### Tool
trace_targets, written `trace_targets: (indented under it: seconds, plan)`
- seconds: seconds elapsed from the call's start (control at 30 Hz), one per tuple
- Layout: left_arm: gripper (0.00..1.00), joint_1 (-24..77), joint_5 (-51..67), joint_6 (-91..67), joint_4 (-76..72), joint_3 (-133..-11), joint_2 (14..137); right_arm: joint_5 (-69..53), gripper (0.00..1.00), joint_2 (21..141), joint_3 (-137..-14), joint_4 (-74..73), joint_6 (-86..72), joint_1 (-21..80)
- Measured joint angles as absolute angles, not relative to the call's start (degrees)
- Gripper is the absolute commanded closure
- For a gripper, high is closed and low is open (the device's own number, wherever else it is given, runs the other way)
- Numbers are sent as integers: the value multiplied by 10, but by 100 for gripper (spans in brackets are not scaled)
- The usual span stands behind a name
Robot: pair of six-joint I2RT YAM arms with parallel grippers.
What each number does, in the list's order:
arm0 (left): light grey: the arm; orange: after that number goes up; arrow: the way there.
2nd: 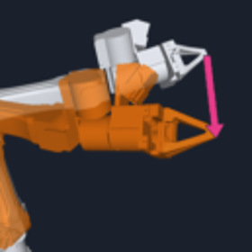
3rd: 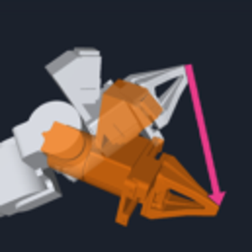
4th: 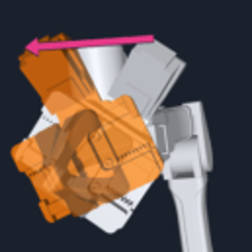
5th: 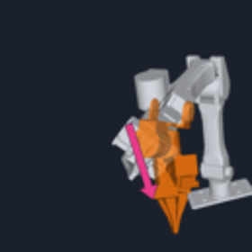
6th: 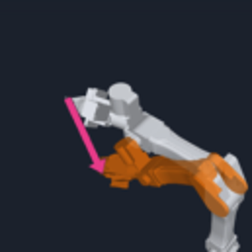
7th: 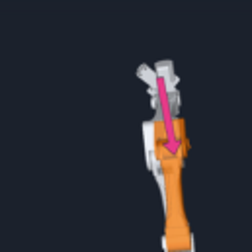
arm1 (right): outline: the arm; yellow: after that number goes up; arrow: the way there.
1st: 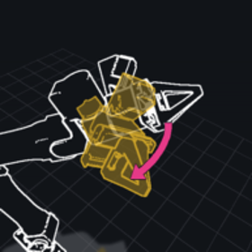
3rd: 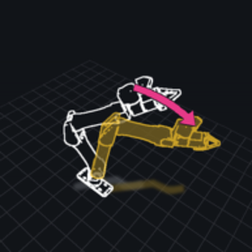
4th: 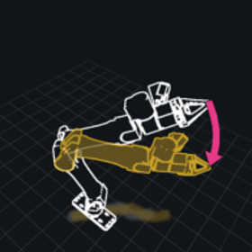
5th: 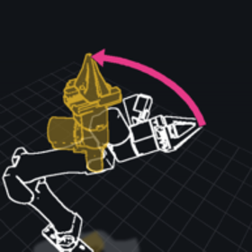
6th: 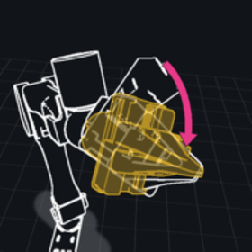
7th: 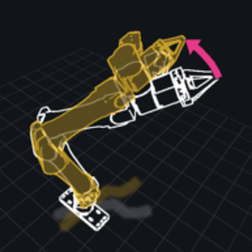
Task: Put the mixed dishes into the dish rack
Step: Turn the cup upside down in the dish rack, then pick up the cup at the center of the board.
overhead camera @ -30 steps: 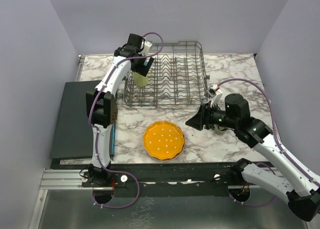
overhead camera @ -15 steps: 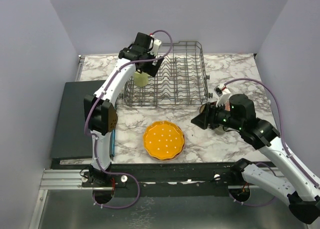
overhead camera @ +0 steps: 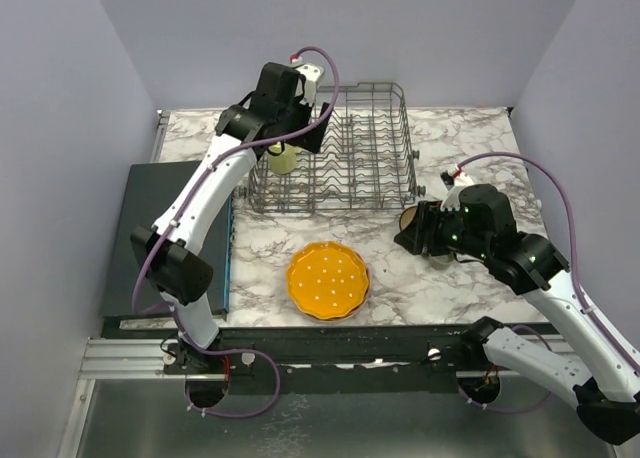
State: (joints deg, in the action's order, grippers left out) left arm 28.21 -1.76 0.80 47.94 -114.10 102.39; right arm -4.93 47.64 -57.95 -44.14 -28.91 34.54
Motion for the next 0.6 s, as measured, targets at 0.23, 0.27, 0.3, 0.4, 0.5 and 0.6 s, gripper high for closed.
trace_targets:
  seconds: [0.23, 0.27, 0.3, 0.4, 0.5, 0.6]
  plan:
    - [1, 280, -12, -54, 452, -1017, 930, 11, 35, 490, -590, -485, -301, 345]
    - [1, 280, -8, -66, 448, -997, 916, 11, 35, 491, -590, -486, -301, 345]
    - [1, 280, -4, -76, 445, -977, 903, 17, 35, 492, -590, -490, -302, 345]
    - [1, 280, 9, -96, 430, -917, 861, 36, 34, 496, -590, -501, -306, 345]
    - [1, 282, 22, -112, 419, -859, 814, 52, 34, 502, -590, -507, -310, 345]
    - [1, 294, 26, -125, 414, -816, 770, 65, 33, 510, -590, -511, -314, 345]
